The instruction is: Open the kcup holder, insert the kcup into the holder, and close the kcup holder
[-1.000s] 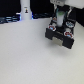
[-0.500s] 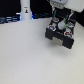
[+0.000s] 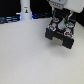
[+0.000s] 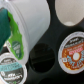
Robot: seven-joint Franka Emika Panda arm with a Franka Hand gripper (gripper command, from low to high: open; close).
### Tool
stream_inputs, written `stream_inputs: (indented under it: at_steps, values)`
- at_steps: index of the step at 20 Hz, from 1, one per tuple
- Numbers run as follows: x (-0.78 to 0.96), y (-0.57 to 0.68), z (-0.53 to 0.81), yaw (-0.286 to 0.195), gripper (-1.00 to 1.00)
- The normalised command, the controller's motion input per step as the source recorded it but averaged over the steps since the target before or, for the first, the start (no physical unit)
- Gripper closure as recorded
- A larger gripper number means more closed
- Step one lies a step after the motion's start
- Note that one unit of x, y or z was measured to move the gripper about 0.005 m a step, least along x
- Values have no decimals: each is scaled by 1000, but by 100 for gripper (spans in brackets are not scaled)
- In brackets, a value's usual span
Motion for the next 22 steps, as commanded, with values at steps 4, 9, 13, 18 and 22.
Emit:
stream_inputs:
  at_steps: [4,9,13,18,22]
  values:
    - [-709,-133,-124,-111,-100]
    - [-504,-150,-111,-115,-100]
    - [-200,-70,11,-3,-100]
    - [-66,-43,71,2,-100]
    - [-24,-38,64,1,-100]
